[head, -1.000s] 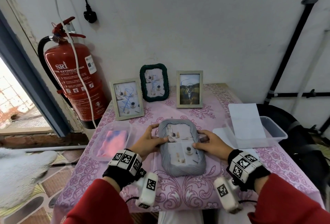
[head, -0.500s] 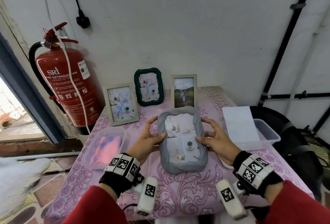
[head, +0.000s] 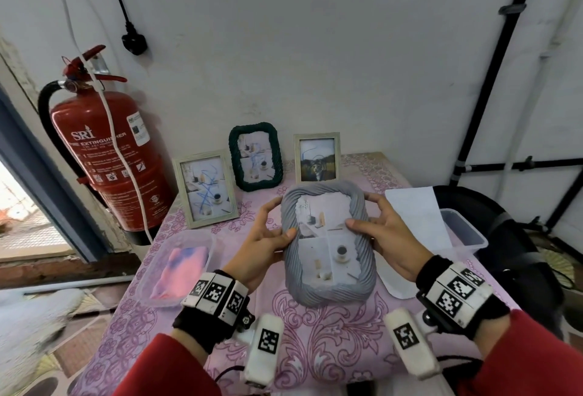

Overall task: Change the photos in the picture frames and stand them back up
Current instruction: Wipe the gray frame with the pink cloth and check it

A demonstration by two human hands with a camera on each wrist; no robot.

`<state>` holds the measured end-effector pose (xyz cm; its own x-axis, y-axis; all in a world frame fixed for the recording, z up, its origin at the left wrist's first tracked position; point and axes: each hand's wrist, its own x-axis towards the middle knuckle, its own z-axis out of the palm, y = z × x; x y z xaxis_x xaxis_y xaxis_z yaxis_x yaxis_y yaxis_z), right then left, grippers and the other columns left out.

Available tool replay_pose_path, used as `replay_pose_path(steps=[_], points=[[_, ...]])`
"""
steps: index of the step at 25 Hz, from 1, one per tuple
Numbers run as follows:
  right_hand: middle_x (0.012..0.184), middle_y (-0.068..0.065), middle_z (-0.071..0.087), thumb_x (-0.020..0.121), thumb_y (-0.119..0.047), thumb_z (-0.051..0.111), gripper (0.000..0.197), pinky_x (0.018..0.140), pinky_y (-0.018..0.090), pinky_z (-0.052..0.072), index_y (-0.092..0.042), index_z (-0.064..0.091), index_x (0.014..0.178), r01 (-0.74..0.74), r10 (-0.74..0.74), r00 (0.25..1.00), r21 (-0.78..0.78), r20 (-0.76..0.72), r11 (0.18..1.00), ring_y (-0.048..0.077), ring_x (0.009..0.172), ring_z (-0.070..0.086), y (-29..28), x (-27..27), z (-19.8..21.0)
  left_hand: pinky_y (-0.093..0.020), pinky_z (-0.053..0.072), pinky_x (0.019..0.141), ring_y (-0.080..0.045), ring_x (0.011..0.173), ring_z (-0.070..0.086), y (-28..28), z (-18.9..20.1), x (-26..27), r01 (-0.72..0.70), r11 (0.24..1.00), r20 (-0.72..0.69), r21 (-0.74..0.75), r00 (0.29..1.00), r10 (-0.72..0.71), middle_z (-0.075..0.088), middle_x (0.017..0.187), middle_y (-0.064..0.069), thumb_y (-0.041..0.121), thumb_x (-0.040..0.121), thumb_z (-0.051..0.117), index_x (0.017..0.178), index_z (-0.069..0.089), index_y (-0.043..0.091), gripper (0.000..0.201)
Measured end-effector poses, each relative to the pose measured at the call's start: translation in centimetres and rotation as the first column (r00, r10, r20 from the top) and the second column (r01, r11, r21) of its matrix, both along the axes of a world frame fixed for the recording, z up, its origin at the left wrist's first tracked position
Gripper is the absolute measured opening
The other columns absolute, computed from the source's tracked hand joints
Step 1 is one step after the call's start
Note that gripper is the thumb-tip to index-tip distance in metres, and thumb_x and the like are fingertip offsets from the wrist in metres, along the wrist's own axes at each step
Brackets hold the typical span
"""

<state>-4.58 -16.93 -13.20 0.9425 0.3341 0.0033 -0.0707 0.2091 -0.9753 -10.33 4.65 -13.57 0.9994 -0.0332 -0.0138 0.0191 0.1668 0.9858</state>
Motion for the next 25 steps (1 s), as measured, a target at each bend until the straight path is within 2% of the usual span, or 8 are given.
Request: replay_pose_path(steps=[4,7,10,14,20,25], points=[[0.086,0.008,0.071,0.083,0.002,0.062,0.042,0.062,0.027,0.057,-0.025,0.050,0.114,-0.004,0.004,0.999,0.015,0.036,1.000,0.016,0.070,0.068,-1.0,1.0,1.6,-0.030,0.057,0.070,-0.016,0.081,0.069,-0.3,1.1,0.7,0.038,0.999,0.039,-0.019,0.999,-0.037,0.073,0.085,-0.006,0.000,0.089,0.053,0.130,0.040,0.037,0.057],[0.088,0.003,0.069,0.088,-0.005,0.057,0.030,0.071,0.031,0.052,-0.025,0.053,0.111,0.012,-0.015,0.999,0.068,0.035,0.998,0.016,0.075,0.063,-1.9,1.8,2.7,-0.029,0.057,0.068,-0.016,0.082,0.069,-0.8,2.1,1.8,0.057,0.998,0.067,-0.009,0.996,-0.056,0.073,0.086,-0.006,0.001,0.089,0.053,0.131,0.039,0.035,0.056],[0.087,-0.001,0.069,0.092,-0.010,0.052,0.023,0.069,0.027,0.053,-0.024,0.053,0.110,0.012,-0.018,0.999,0.113,0.051,0.993,0.011,0.073,0.064,-3.0,3.3,4.0,-0.030,0.057,0.068,-0.018,0.083,0.068,-1.6,3.5,3.8,0.063,0.998,0.092,0.007,0.994,-0.063,0.072,0.088,-0.008,-0.001,0.090,0.051,0.133,0.037,0.034,0.058],[0.090,0.007,0.066,0.087,-0.006,0.060,0.029,0.066,0.026,0.056,-0.024,0.049,0.107,0.044,-0.048,0.990,0.032,0.129,0.999,0.012,0.068,0.064,-4.3,6.2,6.4,-0.032,0.057,0.072,-0.018,0.085,0.067,-2.7,5.9,7.3,0.092,0.995,0.142,0.035,0.985,-0.096,0.069,0.094,-0.012,-0.004,0.090,0.049,0.134,0.036,0.036,0.060],[0.087,0.009,0.065,0.083,0.004,0.061,0.035,0.060,0.026,0.058,-0.023,0.047,0.102,0.100,-0.095,0.978,-0.015,0.188,0.995,0.011,0.062,0.067,-6.1,13.5,10.8,-0.036,0.056,0.072,-0.018,0.082,0.067,-4.6,9.3,15.4,0.113,0.992,0.199,0.054,0.972,-0.122,0.070,0.090,-0.009,-0.002,0.091,0.049,0.133,0.034,0.038,0.060],[0.085,0.006,0.062,0.089,0.003,0.054,0.031,0.056,0.024,0.056,-0.022,0.045,0.105,0.138,-0.135,0.977,-0.008,0.168,0.990,0.012,0.061,0.063,-7.7,20.6,12.2,-0.030,0.055,0.068,-0.020,0.082,0.063,-7.6,9.8,23.2,0.026,0.995,0.250,0.097,0.967,-0.050,0.066,0.093,-0.011,0.000,0.093,0.048,0.139,0.029,0.033,0.060]])
